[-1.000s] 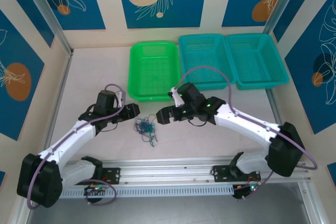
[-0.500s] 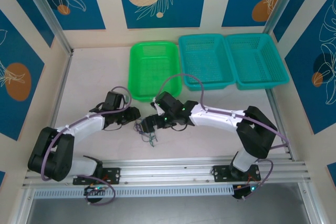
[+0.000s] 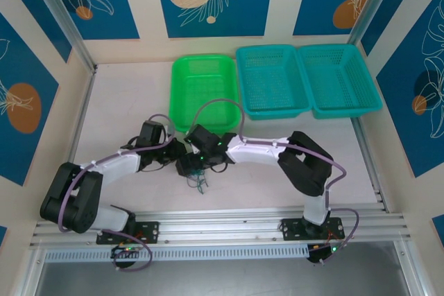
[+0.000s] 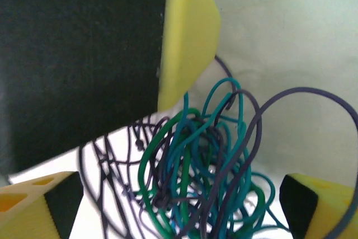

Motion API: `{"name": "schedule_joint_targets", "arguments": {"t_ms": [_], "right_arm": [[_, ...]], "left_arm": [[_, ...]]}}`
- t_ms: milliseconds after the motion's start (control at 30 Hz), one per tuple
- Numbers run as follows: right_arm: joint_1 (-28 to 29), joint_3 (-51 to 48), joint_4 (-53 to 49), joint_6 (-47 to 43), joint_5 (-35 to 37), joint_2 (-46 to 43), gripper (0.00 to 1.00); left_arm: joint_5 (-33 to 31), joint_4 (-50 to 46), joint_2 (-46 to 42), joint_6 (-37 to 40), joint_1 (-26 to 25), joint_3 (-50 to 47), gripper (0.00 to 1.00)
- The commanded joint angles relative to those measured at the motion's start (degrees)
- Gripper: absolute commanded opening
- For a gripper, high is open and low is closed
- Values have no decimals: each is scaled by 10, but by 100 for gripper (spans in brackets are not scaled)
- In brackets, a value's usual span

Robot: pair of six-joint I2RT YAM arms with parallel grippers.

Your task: Untangle the cables

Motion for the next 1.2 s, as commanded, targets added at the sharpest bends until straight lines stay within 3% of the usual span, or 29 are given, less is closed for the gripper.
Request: {"name": "schedule_joint_targets", "arguments": {"t_ms": [0, 100, 233, 300, 500, 600, 700, 833, 967, 1033, 1167], "right_arm": [[7, 20, -26, -10, 36, 22, 86], [7, 22, -36, -9, 49, 32, 75], [0, -8, -49, -7, 82, 16, 39], [-9, -46, -33, -3, 85, -7, 28], [-54, -175, 33, 18, 50, -82, 32], [-64, -193, 30, 4, 42, -95, 32], [-64, -187, 16, -7, 48, -98, 32], [-61, -180, 42, -40, 8, -109, 21], [-66, -177, 71, -70, -51, -114, 12], [-72, -168, 60, -91, -63, -110, 9], [-83, -158, 24, -135, -69, -111, 6]], "left_arm": [[17, 5, -2, 1, -3, -8, 2], [9, -3, -13, 7, -3, -12, 0], [-42, -30, -71, 15, 2, -24, 0], [-79, -57, -116, 20, 12, -30, 0], [-139, -135, -228, 49, 75, -47, 0], [-143, -144, -260, 64, 85, -58, 0], [-135, -138, -271, 70, 85, -67, 0], [-72, -81, -271, 78, 77, -81, 0], [-65, -61, -278, 112, 36, -76, 38], [-79, -67, -289, 143, 10, -67, 50], [-108, -69, -333, 248, -37, -56, 65]]}}
